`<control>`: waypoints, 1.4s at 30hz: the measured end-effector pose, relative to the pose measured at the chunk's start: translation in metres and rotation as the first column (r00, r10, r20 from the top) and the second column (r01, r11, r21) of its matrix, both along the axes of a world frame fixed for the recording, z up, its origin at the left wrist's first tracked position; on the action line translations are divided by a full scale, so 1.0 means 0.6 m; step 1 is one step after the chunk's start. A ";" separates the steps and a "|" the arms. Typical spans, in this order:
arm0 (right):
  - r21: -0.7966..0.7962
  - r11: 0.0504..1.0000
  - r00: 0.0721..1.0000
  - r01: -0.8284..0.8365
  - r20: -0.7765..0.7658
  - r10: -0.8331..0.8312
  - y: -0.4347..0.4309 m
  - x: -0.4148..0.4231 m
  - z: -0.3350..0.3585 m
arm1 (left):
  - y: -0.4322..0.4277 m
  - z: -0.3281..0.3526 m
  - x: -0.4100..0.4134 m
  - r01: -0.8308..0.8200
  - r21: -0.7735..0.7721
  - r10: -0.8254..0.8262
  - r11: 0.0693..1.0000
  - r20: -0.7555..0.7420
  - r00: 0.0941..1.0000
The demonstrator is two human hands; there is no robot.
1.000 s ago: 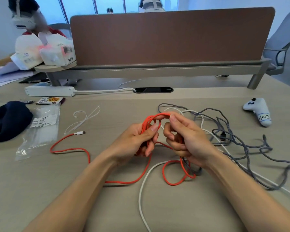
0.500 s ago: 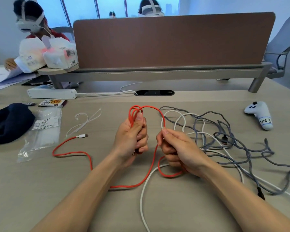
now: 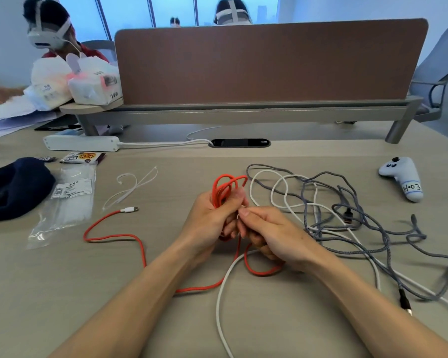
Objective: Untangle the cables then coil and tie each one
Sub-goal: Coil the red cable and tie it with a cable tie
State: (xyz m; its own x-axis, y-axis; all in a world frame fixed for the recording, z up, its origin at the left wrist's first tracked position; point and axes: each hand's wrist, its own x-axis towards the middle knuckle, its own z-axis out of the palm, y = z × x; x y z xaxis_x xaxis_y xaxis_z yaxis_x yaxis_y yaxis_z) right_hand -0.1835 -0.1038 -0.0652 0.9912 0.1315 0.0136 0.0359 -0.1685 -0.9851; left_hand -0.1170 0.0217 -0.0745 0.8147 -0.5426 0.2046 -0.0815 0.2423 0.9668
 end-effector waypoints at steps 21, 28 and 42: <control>-0.579 0.758 0.918 0.300 0.392 -0.064 -0.042 0.018 -0.032 | 0.063 0.066 0.050 -0.335 -0.580 0.142 0.743 -0.353 0.925; -0.510 0.736 0.825 0.445 0.553 -0.116 -0.047 0.024 -0.039 | 0.064 0.069 0.046 -0.388 -0.500 0.228 0.774 -0.352 0.908; 0.207 0.971 0.959 0.116 0.232 -0.164 -0.045 0.004 -0.006 | 0.094 0.071 0.073 -0.468 -0.531 0.276 0.706 -0.402 0.873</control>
